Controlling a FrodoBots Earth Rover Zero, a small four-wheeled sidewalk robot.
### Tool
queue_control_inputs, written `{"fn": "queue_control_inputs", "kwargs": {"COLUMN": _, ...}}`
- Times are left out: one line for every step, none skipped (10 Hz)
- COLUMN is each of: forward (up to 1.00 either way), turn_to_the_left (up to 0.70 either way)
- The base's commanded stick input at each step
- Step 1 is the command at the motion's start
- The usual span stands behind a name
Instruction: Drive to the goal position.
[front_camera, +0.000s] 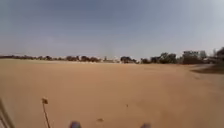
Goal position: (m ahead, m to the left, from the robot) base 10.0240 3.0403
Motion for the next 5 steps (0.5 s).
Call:
{"fn": "queue_control_inputs", "kwargs": {"forward": 1.0, "turn_to_the_left": 0.0}}
{"fn": "queue_control_inputs", "kwargs": {"forward": 1.0, "turn_to_the_left": 0.0}}
{"fn": "queue_control_inputs", "kwargs": {"forward": 1.0, "turn_to_the_left": 0.0}}
{"fn": "queue_control_inputs", "kwargs": {"forward": 1.0, "turn_to_the_left": 0.0}}
{"fn": "queue_control_inputs", "kwargs": {"forward": 1.0, "turn_to_the_left": 0.0}}
